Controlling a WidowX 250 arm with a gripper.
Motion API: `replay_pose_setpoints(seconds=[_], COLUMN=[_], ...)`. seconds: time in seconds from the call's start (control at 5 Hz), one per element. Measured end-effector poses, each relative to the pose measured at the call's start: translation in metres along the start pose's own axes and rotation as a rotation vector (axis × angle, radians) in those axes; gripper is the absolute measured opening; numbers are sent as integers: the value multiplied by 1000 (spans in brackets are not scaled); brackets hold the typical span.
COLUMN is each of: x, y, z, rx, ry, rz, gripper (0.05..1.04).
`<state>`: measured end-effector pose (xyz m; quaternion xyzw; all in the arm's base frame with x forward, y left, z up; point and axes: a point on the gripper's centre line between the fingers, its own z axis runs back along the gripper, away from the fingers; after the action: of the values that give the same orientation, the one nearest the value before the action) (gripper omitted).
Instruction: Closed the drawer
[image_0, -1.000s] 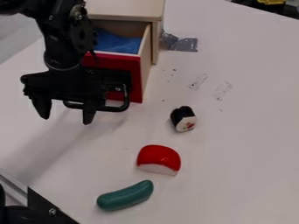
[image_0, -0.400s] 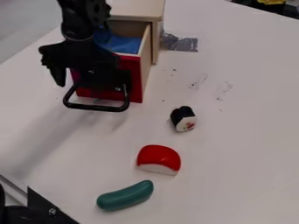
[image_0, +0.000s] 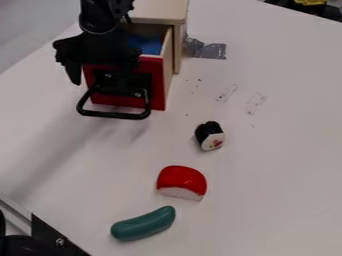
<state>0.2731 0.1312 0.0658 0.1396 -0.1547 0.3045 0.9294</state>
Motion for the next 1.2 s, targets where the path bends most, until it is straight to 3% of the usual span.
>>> replay_pose_setpoints(seconds=[0.4,0.8,1.2], x=[10,23,51], y=[2,-3,-10], z=[-1,-17,-33], rx=[15,32,72], ry=[-62,-71,-94], rz=[50,78,151], gripper=[998,998,997])
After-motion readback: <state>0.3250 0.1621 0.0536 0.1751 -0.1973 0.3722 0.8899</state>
